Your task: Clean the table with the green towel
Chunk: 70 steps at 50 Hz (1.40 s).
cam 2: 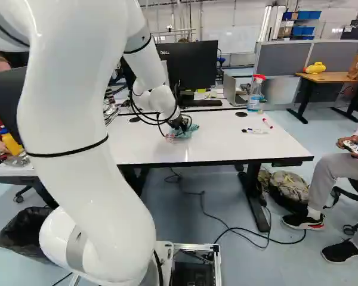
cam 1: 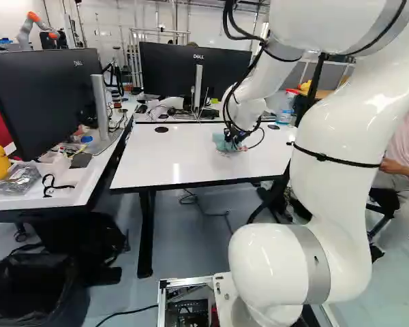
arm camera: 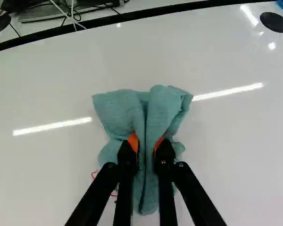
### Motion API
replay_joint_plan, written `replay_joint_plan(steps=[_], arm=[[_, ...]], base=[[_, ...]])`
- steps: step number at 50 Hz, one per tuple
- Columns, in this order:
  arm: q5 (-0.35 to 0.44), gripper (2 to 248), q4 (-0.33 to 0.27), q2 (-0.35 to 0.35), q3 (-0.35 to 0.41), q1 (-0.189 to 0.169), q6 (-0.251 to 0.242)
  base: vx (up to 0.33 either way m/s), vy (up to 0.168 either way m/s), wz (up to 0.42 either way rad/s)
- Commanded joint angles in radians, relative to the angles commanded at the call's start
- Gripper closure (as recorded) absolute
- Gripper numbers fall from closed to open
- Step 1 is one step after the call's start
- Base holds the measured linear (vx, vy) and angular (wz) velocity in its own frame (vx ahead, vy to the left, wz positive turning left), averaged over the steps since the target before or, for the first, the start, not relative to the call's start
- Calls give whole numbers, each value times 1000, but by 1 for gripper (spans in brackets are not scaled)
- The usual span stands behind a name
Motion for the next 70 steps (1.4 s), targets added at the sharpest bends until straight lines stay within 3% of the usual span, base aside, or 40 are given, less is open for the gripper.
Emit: replay_joint_plan(steps=[40,60,70], arm=[[0,196,0,129,147,98,0],[0,196,0,227,251,100,0],[0,196,0,257,281,79,0]], base=[[0,0,0],[0,0,0],[0,0,0]])
